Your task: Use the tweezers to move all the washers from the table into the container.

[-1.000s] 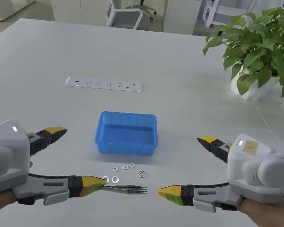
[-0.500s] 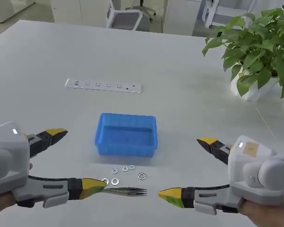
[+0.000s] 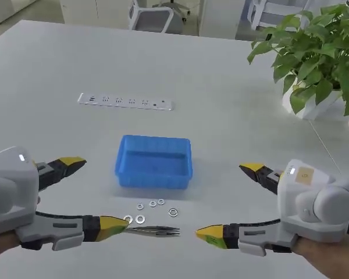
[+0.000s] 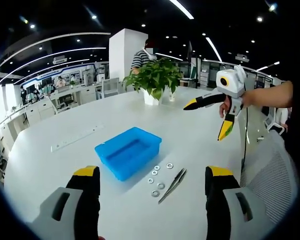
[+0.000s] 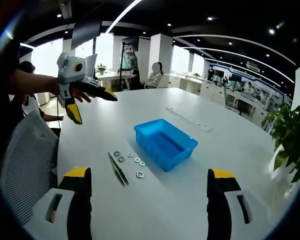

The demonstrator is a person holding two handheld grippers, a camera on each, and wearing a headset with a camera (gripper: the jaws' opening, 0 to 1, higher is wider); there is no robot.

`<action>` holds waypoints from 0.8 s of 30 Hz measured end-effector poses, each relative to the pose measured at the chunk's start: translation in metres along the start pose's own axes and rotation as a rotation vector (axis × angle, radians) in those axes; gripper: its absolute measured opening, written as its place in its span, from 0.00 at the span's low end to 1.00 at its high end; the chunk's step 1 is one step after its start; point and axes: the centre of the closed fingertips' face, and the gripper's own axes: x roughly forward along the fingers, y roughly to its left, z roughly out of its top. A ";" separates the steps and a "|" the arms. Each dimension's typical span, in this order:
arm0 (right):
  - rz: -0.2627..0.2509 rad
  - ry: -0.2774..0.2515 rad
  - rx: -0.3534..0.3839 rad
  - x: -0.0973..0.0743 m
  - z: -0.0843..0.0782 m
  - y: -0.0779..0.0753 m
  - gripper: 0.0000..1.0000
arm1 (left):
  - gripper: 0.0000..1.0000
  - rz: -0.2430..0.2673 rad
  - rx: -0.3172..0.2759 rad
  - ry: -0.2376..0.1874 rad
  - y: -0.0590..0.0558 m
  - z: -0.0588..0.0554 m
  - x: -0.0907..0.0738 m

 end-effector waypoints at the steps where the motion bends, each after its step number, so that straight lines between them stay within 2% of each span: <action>1: 0.004 0.002 -0.003 0.001 0.000 0.000 0.97 | 0.91 -0.003 0.006 0.005 0.000 0.000 0.001; 6: 0.034 0.024 -0.023 0.006 -0.005 0.003 0.93 | 0.86 -0.038 0.021 0.029 -0.001 -0.003 0.005; 14: 0.102 0.050 -0.061 0.016 -0.009 0.011 0.81 | 0.71 -0.119 0.057 0.098 -0.010 -0.016 0.012; 24: 0.223 0.087 -0.141 0.032 -0.016 0.027 0.62 | 0.55 -0.179 0.096 0.177 -0.016 -0.034 0.018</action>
